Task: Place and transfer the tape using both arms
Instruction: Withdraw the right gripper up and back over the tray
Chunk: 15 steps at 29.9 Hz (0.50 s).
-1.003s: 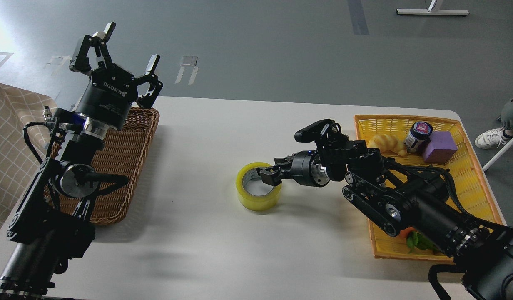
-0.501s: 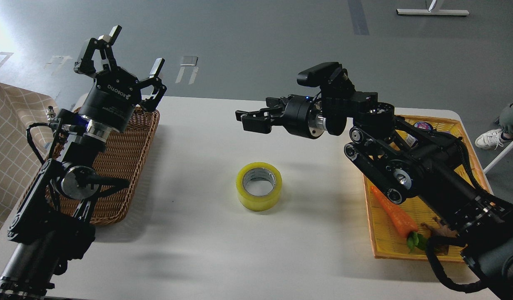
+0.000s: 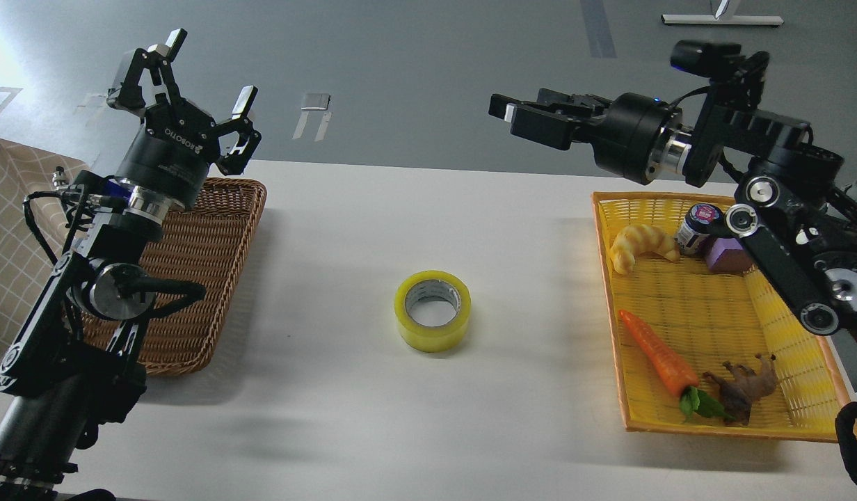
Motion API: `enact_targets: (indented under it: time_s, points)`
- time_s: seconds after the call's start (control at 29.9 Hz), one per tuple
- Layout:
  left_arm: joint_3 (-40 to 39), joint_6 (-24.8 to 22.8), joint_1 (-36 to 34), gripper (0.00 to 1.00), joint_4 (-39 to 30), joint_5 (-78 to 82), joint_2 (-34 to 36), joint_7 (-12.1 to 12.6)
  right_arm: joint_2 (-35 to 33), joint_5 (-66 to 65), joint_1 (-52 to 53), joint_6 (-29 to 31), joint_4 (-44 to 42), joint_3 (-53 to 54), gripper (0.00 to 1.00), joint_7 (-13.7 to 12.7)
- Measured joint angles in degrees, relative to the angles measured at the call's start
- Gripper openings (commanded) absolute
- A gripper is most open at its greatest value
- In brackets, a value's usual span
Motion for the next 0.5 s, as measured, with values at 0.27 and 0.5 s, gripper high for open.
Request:
enact_targets:
  time_s: [0.27, 0.5]
  points:
    - [-0.04, 0.69, -0.03, 0.98, -0.03, -0.08, -0.31, 0.5, -1.7, 18.34, -7.66, 0.0, 4.86, 12.31, 1.0, 0.5]
    - [0.64, 0.13, -0.52, 0.98, -0.71, 0.16, -0.4, 0.04, -0.18, 36.0, -12.55, -0.55, 5.32, 18.72, 1.0, -0.04]
